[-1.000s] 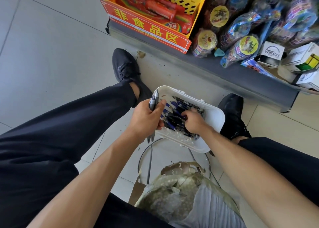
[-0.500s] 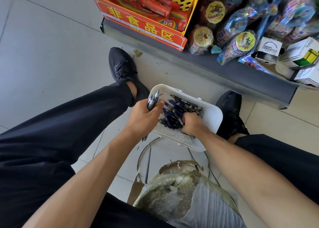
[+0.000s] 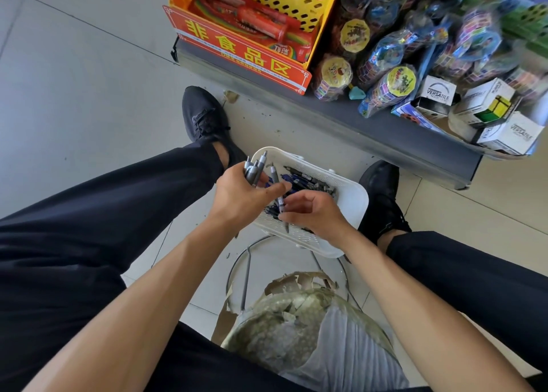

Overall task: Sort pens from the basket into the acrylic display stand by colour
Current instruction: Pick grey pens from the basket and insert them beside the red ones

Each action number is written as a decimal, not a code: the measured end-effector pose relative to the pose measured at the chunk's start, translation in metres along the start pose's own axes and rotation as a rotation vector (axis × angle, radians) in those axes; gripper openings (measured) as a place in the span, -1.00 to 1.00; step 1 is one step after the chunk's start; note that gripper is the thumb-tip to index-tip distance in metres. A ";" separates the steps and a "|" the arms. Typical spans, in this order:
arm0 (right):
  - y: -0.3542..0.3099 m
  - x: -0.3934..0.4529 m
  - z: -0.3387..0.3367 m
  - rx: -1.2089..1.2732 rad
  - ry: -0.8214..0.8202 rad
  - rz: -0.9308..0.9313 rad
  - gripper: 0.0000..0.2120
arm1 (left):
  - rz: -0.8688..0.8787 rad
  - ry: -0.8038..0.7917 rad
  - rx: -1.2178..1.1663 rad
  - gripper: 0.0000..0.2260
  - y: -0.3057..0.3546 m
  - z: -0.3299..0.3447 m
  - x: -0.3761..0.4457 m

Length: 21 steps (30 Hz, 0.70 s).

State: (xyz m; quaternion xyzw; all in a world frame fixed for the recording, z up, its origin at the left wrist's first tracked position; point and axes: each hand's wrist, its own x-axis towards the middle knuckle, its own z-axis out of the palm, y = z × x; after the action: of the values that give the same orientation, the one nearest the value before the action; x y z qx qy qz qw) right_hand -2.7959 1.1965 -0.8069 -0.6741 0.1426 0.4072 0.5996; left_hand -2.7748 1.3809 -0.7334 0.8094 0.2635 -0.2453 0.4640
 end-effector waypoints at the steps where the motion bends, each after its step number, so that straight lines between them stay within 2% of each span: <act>1: -0.006 -0.003 0.005 0.059 -0.009 -0.018 -0.72 | 0.000 0.010 -0.004 -0.63 0.001 -0.001 -0.001; 8: -0.030 -0.011 0.030 0.258 -0.084 -0.119 -0.70 | 0.020 0.058 -0.025 -0.62 0.000 -0.005 0.003; 11: -0.034 -0.011 0.033 0.293 -0.131 -0.118 -0.68 | 0.009 0.021 0.003 -0.74 -0.003 -0.003 0.005; 14: -0.033 -0.007 0.027 0.267 -0.217 -0.091 -0.78 | 0.006 0.022 0.005 -0.74 -0.005 -0.002 0.007; 16: -0.027 0.003 0.012 0.151 -0.198 -0.023 -0.86 | 0.011 0.046 0.006 -0.68 -0.005 -0.002 0.008; 19: -0.004 0.024 -0.023 -0.270 0.075 0.083 -0.87 | 0.012 0.066 0.016 -0.65 -0.004 -0.002 0.010; 21: 0.013 0.034 -0.039 -0.467 0.143 0.137 -0.82 | -0.001 0.057 0.036 -0.65 -0.004 -0.002 0.011</act>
State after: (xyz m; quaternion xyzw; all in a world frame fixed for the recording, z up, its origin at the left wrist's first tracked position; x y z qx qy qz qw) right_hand -2.7686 1.1672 -0.8419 -0.8102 0.1319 0.4201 0.3870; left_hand -2.7689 1.3863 -0.7423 0.8240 0.2727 -0.2271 0.4416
